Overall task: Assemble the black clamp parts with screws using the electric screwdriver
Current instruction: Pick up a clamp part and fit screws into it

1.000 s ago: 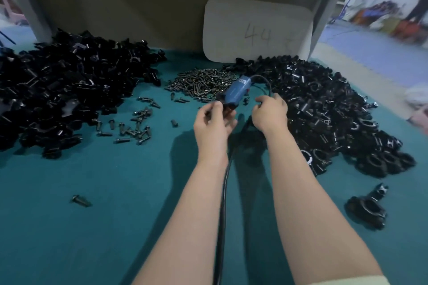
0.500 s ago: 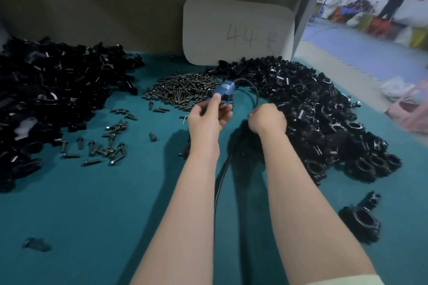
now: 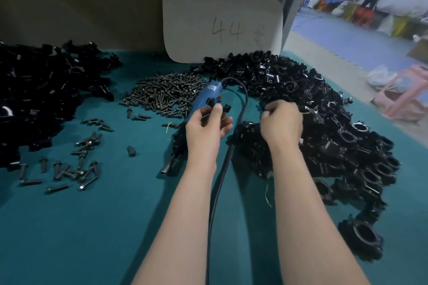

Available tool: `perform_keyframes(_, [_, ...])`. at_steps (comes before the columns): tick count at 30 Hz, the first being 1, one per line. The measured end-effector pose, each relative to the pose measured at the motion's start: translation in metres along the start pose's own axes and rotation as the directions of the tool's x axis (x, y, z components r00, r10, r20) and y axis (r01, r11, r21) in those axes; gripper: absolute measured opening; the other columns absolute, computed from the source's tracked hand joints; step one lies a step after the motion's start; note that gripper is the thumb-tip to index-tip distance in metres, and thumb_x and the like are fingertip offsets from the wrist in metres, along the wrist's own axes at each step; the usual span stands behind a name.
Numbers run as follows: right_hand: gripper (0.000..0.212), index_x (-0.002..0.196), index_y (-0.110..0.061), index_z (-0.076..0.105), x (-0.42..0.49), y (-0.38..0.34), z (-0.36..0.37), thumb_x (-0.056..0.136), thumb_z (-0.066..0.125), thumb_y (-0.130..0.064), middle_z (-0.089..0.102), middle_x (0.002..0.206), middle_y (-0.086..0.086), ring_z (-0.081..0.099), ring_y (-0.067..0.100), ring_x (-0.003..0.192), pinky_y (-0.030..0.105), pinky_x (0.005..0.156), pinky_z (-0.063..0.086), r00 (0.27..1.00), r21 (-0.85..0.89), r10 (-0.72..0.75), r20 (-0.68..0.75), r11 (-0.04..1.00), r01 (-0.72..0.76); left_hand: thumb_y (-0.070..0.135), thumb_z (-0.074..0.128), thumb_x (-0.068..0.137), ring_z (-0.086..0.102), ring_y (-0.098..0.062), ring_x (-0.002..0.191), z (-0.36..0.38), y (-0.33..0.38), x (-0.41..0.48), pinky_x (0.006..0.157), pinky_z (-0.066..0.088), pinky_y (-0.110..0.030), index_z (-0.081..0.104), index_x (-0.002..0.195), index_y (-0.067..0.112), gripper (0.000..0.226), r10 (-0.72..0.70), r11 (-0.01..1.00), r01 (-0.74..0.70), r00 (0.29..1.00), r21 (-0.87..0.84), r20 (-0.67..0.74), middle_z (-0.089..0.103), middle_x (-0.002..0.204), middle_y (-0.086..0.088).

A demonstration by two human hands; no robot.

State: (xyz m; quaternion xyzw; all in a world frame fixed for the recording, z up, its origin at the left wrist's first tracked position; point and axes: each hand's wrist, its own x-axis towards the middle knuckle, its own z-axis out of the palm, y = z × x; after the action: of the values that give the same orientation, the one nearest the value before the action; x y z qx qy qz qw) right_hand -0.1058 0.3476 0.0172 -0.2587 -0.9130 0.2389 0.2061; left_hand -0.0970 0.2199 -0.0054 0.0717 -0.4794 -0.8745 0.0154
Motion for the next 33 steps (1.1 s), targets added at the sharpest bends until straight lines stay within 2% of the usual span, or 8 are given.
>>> perform_keyframes(4, [0.031, 0.118, -0.011, 0.064, 0.026, -0.020, 0.016, 0.093, 0.046, -0.010, 0.053, 0.129, 0.014, 0.045, 0.032, 0.121, 0.037, 0.097, 0.042, 0.996, 0.008, -0.036, 0.087, 0.999, 0.035, 0.018, 0.060, 0.095, 0.065, -0.006, 0.065, 0.024, -0.001, 0.017, 0.059, 0.053, -0.016, 0.059, 0.087, 0.012, 0.010, -0.012, 0.998, 0.013, 1.000, 0.060, -0.021, 0.062, 0.082, -0.004])
perform_keyframes(14, [0.047, 0.139, -0.012, 0.043, 0.053, -0.024, 0.040, 0.092, 0.040, -0.016, 0.026, 0.154, 0.014, 0.007, 0.034, 0.145, 0.049, 0.115, -0.007, 0.926, -0.419, 0.208, 0.314, 0.906, -0.062, 0.024, 0.054, 0.098, 0.063, -0.010, 0.073, 0.053, -0.009, 0.043, 0.067, 0.055, -0.022, 0.059, 0.083, 0.016, 0.017, -0.076, 0.978, 0.076, 0.997, 0.192, -0.007, 0.063, 0.081, 0.000])
perform_keyframes(19, [0.042, 0.135, -0.008, 0.045, 0.045, -0.027, 0.035, 0.095, 0.043, -0.020, 0.032, 0.150, 0.012, 0.011, 0.029, 0.145, 0.052, 0.115, 0.000, 0.979, -0.206, 0.145, 0.140, 0.972, -0.115, 0.024, 0.053, 0.099, 0.065, -0.011, 0.072, 0.042, 0.000, 0.038, 0.059, 0.055, -0.018, 0.051, 0.089, 0.018, 0.012, -0.094, 0.990, 0.098, 0.995, 0.105, -0.045, 0.063, 0.084, -0.004])
perform_keyframes(22, [0.031, 0.121, -0.005, 0.052, 0.038, -0.040, 0.018, 0.096, 0.047, -0.023, 0.049, 0.131, 0.012, 0.045, 0.022, 0.121, 0.030, 0.104, 0.033, 0.997, 0.226, 0.018, -0.069, 0.974, -0.002, 0.020, 0.056, 0.097, 0.066, -0.014, 0.068, 0.029, 0.011, 0.029, 0.060, 0.056, -0.021, 0.051, 0.087, 0.017, 0.012, -0.089, 0.996, 0.090, 0.995, 0.027, -0.042, 0.064, 0.086, -0.006])
perform_keyframes(24, [0.016, 0.107, -0.008, 0.050, 0.025, -0.052, 0.006, 0.095, 0.051, -0.019, 0.054, 0.113, 0.007, 0.049, 0.015, 0.095, 0.018, 0.080, 0.037, 0.997, 0.514, -0.012, -0.074, 0.856, 0.049, 0.017, 0.058, 0.097, 0.069, -0.014, 0.063, 0.018, 0.019, 0.020, 0.058, 0.055, -0.022, 0.053, 0.086, 0.015, 0.012, -0.088, 0.996, 0.087, 0.995, -0.026, -0.039, 0.066, 0.089, -0.008])
perform_keyframes(27, [0.015, 0.099, -0.012, 0.046, -0.006, -0.063, -0.003, 0.091, 0.058, -0.009, 0.052, 0.096, 0.002, 0.058, 0.024, 0.097, 0.034, 0.082, 0.055, 0.989, 0.822, 0.001, 0.148, 0.555, -0.124, 0.010, 0.057, 0.096, 0.069, -0.013, 0.058, -0.002, 0.033, 0.006, 0.056, 0.056, -0.019, 0.054, 0.087, 0.012, 0.009, -0.062, 0.991, 0.056, 0.997, -0.121, -0.048, 0.065, 0.093, -0.011])
perform_keyframes(30, [0.023, 0.109, -0.008, 0.047, -0.045, -0.069, 0.002, 0.091, 0.061, -0.006, 0.057, 0.106, 0.013, 0.063, 0.024, 0.093, 0.026, 0.070, 0.059, 0.914, 0.892, -0.100, 0.393, 0.282, -0.353, 0.005, 0.056, 0.096, 0.068, -0.015, 0.069, -0.026, 0.046, -0.012, 0.063, 0.058, -0.018, 0.056, 0.089, 0.012, 0.010, -0.020, 0.988, 0.005, 0.996, -0.157, -0.089, 0.063, 0.096, -0.009])
perform_keyframes(33, [0.008, 0.098, -0.007, 0.060, -0.076, -0.073, 0.010, 0.091, 0.062, -0.009, 0.063, 0.091, 0.010, 0.062, 0.019, 0.079, 0.023, 0.066, 0.054, 0.867, 0.883, -0.195, 0.458, 0.209, -0.419, 0.003, 0.054, 0.097, 0.070, -0.019, 0.070, -0.050, 0.053, -0.031, 0.076, 0.060, -0.031, 0.056, 0.095, 0.015, 0.012, 0.007, 0.990, -0.024, 0.993, -0.141, -0.118, 0.065, 0.092, -0.009])
